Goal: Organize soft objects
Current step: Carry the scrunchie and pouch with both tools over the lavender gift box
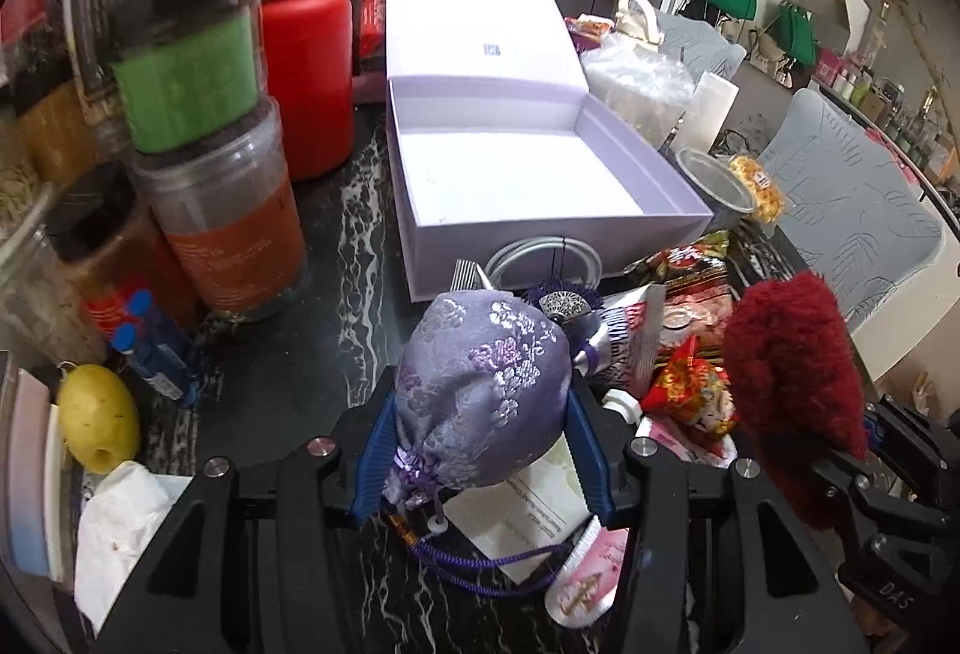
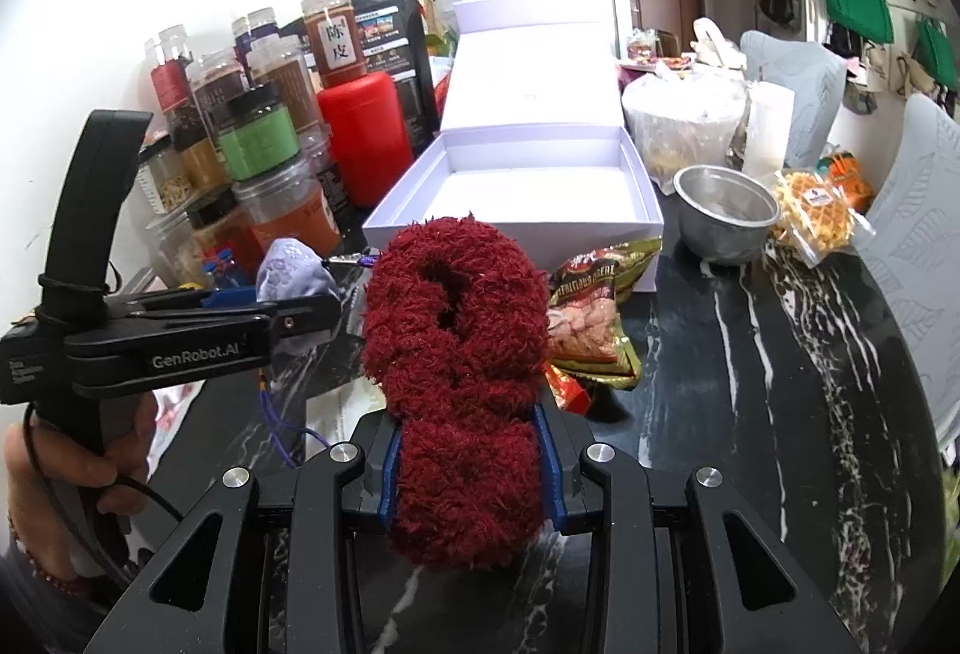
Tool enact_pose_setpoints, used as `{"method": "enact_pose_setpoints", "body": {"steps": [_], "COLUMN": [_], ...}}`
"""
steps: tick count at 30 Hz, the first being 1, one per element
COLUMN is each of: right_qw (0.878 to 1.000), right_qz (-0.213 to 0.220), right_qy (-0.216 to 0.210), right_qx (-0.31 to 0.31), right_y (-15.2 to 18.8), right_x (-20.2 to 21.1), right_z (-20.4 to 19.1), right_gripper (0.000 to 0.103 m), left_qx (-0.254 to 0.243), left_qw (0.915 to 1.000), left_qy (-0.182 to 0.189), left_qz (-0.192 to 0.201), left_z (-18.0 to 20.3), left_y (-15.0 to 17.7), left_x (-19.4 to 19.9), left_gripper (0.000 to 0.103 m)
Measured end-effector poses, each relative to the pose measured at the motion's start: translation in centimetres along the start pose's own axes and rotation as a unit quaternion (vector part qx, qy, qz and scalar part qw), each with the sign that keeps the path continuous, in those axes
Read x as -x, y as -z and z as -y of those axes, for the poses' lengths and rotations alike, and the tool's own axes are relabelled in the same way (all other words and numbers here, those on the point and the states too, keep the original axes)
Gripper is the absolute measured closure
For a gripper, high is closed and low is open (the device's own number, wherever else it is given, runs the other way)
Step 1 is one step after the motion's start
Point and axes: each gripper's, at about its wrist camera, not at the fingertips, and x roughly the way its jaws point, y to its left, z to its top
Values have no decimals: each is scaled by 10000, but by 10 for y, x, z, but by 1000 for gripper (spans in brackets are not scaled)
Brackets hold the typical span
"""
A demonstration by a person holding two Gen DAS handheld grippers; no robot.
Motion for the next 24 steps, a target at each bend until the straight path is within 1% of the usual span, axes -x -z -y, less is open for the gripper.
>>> {"method": "enact_pose_setpoints", "body": {"steps": [4, 10, 17, 24], "right_qw": [9999, 9997, 9994, 9990], "right_qz": [98, 238, 336, 422], "right_qy": [-7, -28, 10, 100], "right_qx": [54, 76, 1, -51], "right_y": [2, 4, 7, 0], "right_x": [12, 34, 51, 61], "right_z": [-6, -13, -17, -14], "right_gripper": [68, 68, 68, 68], "left_qx": [7, -63, -266, -474], "left_qw": [9999, 9993, 9972, 9943], "left_qy": [83, 43, 134, 244], "left_qz": [110, 379, 681, 925], "left_z": [2, 9, 23, 36], "left_y": [0, 1, 1, -7], "left_x": [16, 47, 82, 102], "left_gripper": [52, 52, 52, 52]}}
